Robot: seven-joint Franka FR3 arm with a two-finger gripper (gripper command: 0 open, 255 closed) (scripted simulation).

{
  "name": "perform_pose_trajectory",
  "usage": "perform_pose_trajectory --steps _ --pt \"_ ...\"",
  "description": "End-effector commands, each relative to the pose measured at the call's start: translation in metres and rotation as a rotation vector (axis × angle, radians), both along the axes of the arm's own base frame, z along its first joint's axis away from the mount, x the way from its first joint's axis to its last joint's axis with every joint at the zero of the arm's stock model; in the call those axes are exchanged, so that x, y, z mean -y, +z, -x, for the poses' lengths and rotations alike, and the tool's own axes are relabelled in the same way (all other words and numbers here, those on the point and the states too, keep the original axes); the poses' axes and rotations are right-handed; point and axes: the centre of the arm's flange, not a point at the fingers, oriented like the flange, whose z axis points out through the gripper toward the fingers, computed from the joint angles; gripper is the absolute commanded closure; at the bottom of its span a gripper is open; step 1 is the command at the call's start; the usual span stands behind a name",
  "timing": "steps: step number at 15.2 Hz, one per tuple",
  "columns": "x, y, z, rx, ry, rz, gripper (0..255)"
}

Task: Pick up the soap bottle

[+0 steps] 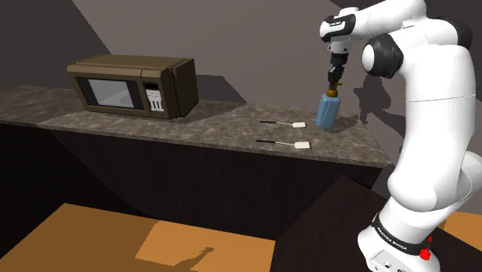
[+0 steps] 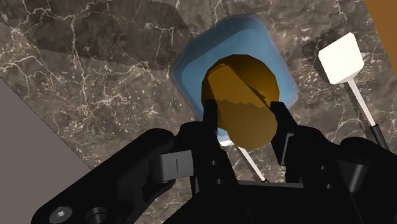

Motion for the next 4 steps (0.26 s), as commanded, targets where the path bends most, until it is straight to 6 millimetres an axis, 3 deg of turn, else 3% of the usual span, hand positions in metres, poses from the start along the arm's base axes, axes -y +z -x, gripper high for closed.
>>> perform_pose_trajectory --steps 1,4 --pt "0.0 0.0097 0.0 0.0 0.0 0.0 255" --pt "0.0 0.0158 0.0 0.0 0.0 0.0 255"
